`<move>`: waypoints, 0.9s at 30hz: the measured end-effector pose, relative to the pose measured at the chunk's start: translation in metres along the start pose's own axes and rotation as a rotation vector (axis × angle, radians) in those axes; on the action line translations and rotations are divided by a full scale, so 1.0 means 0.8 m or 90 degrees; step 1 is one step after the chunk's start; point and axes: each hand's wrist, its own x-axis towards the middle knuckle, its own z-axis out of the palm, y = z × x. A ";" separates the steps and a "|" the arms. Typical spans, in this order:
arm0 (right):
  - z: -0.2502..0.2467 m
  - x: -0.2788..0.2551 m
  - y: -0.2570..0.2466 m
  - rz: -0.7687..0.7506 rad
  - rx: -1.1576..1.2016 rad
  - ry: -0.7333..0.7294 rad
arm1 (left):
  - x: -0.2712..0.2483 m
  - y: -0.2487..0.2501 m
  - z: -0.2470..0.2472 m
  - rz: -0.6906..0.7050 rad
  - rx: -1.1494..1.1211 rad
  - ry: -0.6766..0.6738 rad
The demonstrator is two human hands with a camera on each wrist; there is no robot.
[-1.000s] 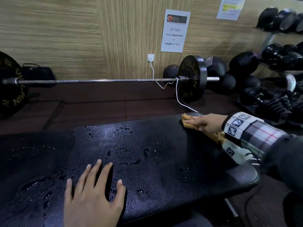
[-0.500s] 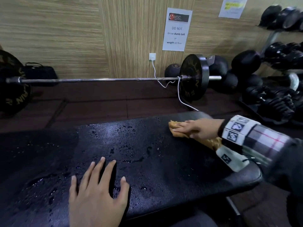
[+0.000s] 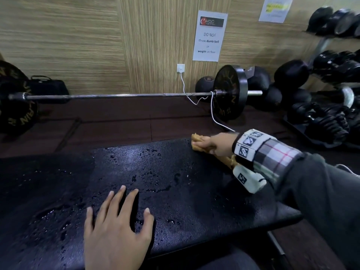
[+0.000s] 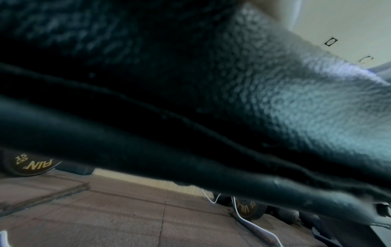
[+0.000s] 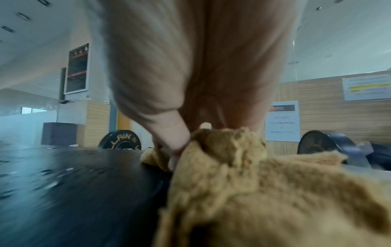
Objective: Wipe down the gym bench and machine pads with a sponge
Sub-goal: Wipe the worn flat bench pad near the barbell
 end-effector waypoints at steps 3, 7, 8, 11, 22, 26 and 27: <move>0.019 -0.030 0.006 -0.074 0.026 -0.012 | 0.000 0.000 0.000 -0.004 0.001 -0.010; 0.033 -0.071 0.041 -0.048 0.077 -0.060 | -0.001 0.000 0.000 -0.001 -0.003 -0.010; 0.034 -0.078 0.050 -0.023 0.085 -0.066 | -0.001 -0.001 0.000 0.000 -0.003 -0.011; 0.027 -0.088 0.063 0.068 0.092 -0.043 | -0.002 -0.001 0.000 0.000 -0.002 -0.015; 0.029 -0.049 -0.005 -0.025 0.047 0.026 | -0.002 -0.004 -0.003 0.004 -0.004 -0.027; 0.057 -0.088 0.006 -0.075 0.094 0.009 | -0.003 -0.003 -0.003 0.010 -0.003 -0.029; 0.060 -0.098 0.014 -0.074 0.102 0.006 | -0.003 -0.003 -0.003 0.009 -0.003 -0.030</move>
